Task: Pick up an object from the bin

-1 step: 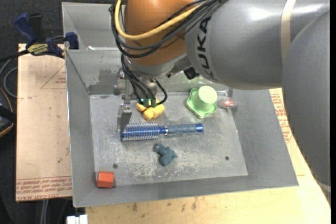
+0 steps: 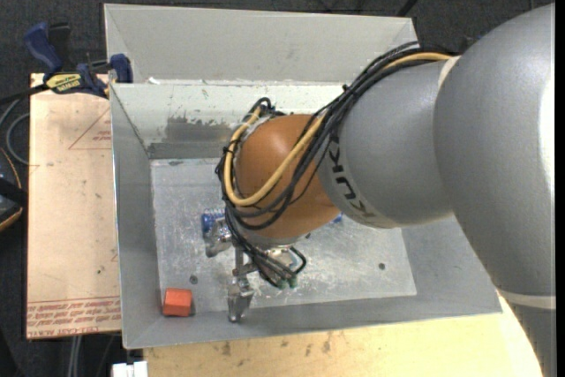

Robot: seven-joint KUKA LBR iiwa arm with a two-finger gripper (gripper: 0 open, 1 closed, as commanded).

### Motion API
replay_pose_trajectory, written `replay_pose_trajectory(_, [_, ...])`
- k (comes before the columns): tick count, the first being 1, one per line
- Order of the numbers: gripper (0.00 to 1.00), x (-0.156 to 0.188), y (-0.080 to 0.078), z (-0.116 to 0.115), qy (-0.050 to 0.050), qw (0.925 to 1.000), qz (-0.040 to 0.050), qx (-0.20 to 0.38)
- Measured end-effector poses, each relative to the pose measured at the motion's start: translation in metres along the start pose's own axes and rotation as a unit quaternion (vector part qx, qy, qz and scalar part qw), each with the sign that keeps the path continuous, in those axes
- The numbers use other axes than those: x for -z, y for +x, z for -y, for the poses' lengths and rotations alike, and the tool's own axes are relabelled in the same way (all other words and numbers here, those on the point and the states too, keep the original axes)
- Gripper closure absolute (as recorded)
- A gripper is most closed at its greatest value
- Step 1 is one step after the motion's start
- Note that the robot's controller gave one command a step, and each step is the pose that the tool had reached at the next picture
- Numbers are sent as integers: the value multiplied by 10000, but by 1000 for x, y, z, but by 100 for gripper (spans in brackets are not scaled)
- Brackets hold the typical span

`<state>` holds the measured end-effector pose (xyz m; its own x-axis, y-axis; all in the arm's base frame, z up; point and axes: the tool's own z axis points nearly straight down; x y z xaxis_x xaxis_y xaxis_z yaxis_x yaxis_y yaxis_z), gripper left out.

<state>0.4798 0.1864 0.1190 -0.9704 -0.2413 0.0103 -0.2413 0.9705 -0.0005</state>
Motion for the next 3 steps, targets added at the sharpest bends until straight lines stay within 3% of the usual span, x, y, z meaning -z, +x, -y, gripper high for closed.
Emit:
replay_pose_trajectory(1, [0,24,-27,74,3,9979,77,-638])
replay_pose_trajectory(2, [0,-40,-70,78,-19,9979,103,-645])
replay_pose_trajectory(3, [100,-36,-70,78,-18,9979,106,-641])
